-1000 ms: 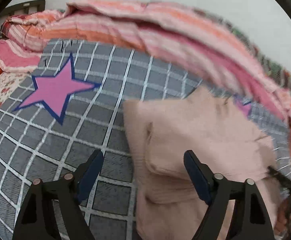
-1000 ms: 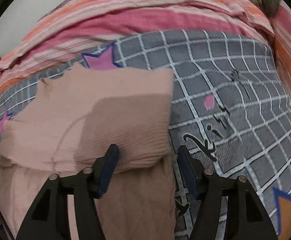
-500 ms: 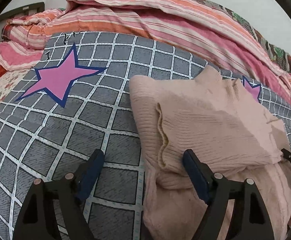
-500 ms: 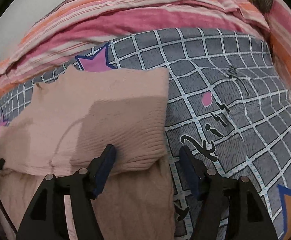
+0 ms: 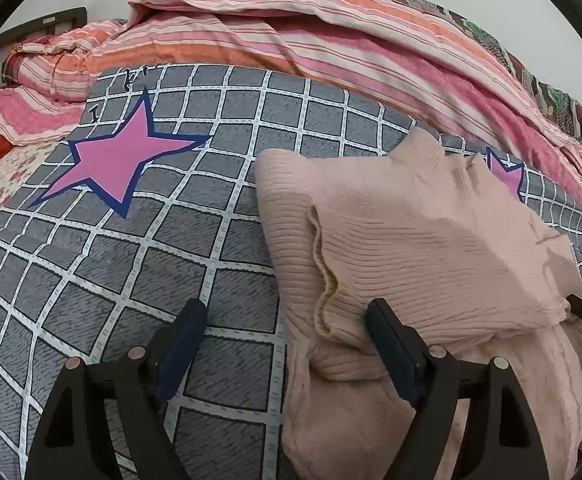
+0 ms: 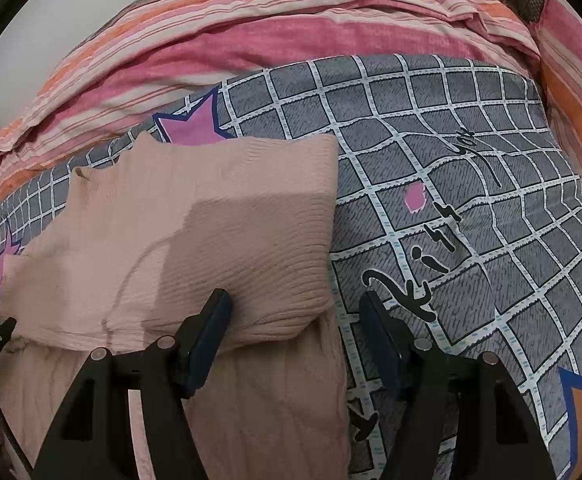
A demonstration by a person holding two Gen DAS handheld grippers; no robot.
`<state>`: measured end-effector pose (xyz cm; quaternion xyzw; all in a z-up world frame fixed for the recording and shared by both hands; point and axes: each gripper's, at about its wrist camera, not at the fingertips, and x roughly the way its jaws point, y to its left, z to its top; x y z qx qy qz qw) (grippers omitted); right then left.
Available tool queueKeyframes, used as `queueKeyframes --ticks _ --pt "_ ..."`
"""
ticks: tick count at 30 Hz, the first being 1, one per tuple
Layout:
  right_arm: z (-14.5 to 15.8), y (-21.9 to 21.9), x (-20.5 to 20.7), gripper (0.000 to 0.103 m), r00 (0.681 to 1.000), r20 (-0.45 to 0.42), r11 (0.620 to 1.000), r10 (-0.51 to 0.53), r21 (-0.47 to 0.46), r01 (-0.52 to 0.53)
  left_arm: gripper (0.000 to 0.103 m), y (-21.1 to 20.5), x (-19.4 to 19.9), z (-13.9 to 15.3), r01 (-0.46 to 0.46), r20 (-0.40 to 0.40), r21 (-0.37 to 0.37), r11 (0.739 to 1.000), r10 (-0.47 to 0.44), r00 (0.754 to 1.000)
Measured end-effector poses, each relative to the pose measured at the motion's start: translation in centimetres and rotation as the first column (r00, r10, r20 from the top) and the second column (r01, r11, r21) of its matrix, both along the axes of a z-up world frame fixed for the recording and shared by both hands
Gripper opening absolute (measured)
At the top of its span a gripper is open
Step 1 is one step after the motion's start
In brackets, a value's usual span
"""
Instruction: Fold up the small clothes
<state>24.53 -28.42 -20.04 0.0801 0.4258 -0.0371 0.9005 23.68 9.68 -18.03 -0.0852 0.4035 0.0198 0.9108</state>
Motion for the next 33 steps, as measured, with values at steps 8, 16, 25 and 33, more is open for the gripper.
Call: queueKeyframes --ticks 8,16,25,33 --pt "0.06 0.27 0.08 0.066 1.0 0.001 1.0 0.0 -0.014 0.0 0.082 0.39 0.14 -0.05 0.003 -0.003 -0.005 1.0 -0.003 1.0" --pt "0.14 0.22 -0.02 0.066 1.0 0.002 1.0 -0.001 -0.003 0.001 0.082 0.47 0.1 -0.09 0.004 -0.003 -0.009 1.0 -0.004 1.0" --pt "0.17 0.14 -0.07 0.067 1.0 0.004 1.0 -0.005 0.007 0.005 0.082 0.37 0.09 -0.08 0.005 -0.006 -0.011 1.0 -0.005 1.0" --pt "0.26 0.1 -0.23 0.067 1.0 0.008 1.0 -0.009 0.02 0.009 0.082 0.36 0.09 -0.06 0.007 -0.008 -0.013 1.0 -0.007 1.0"
